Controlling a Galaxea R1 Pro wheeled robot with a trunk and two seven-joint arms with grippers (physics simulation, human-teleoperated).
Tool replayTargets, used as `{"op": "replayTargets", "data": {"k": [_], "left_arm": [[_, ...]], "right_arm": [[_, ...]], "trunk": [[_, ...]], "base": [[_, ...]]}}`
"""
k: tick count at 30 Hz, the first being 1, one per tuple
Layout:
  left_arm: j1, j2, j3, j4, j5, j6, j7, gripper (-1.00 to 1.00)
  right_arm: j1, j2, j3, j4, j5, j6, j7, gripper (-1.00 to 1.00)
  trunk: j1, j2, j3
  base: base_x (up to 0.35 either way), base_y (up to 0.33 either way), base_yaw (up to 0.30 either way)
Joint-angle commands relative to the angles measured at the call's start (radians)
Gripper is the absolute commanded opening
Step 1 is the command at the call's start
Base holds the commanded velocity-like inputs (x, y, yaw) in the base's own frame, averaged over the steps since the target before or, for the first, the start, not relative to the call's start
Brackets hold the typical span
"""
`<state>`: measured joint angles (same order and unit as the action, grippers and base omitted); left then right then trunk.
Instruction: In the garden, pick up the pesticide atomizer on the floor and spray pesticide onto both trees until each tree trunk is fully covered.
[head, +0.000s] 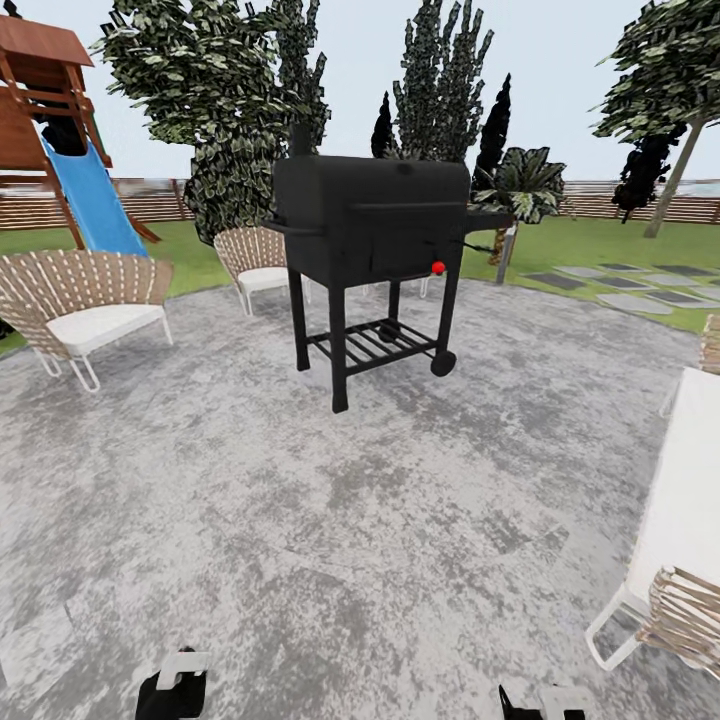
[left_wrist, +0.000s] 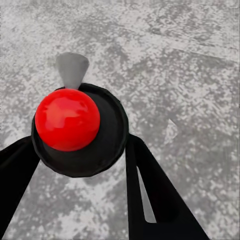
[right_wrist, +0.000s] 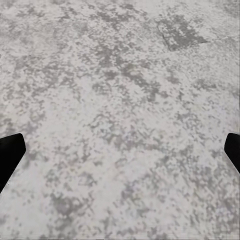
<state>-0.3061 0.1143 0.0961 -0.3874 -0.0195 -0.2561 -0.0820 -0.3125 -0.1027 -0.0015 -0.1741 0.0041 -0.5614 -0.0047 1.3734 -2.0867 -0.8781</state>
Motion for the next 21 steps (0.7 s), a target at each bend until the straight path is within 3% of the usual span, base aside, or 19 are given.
{"op": "replayTargets", "data": {"k": [1, 11, 21], "left_arm": [[-0.001, -0.001, 0.008, 0.001, -0.002, -0.003, -0.009, -1.0], [-0.001, -0.001, 0.008, 0.001, -0.002, -0.003, -0.009, -1.0], [-0.001, -0.001, 0.008, 0.001, -0.001, -0.003, -0.009, -1.0]], "right_arm": [[-0.001, 0.0, 0.0, 0.001, 0.0, -0.003, 0.0, 1.0], [-0.001, 0.0, 0.0, 0.001, 0.0, -0.003, 0.0, 1.0], [-0.001, 0.0, 0.0, 0.001, 0.0, -0.003, 0.0, 1.0]], "trunk": [[0.0, 0.0, -0.001], [0.0, 0.0, -0.001], [0.0, 0.0, -0.001]], "base": [[0.325, 0.115, 0.0], [0.325, 0.115, -0.013], [0.325, 0.115, -0.225]]}}
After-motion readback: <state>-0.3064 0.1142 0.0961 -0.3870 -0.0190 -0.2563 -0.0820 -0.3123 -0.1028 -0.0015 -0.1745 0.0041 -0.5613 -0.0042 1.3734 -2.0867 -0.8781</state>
